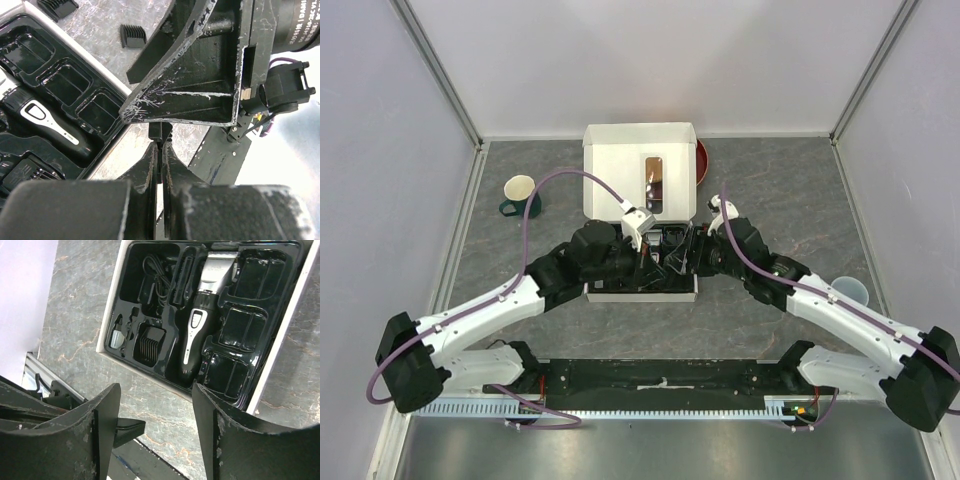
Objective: Sort the hair-cutting tools
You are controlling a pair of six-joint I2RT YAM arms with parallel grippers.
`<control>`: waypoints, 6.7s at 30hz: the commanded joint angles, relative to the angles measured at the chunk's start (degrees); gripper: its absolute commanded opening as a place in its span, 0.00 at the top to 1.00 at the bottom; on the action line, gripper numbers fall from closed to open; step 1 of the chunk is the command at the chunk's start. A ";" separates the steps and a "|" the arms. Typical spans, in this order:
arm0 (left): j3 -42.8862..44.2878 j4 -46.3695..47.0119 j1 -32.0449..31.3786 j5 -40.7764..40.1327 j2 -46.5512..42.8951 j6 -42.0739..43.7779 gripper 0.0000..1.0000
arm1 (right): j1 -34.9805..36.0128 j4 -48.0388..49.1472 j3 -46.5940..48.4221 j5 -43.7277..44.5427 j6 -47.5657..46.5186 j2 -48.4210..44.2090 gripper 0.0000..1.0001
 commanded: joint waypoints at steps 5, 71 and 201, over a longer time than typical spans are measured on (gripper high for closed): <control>0.97 3.75 4.09 4.76 4.63 -3.80 0.98 | 0.11 -5.14 1.01 11.79 3.81 0.38 0.28; -0.97 19.13 5.50 -1.39 26.25 -30.53 0.98 | -0.16 -11.13 -3.64 25.88 10.05 -4.37 0.19; -10.28 -3.28 8.66 -20.90 -2.57 -21.92 0.01 | -19.05 -11.30 -1.53 28.43 15.32 28.42 0.18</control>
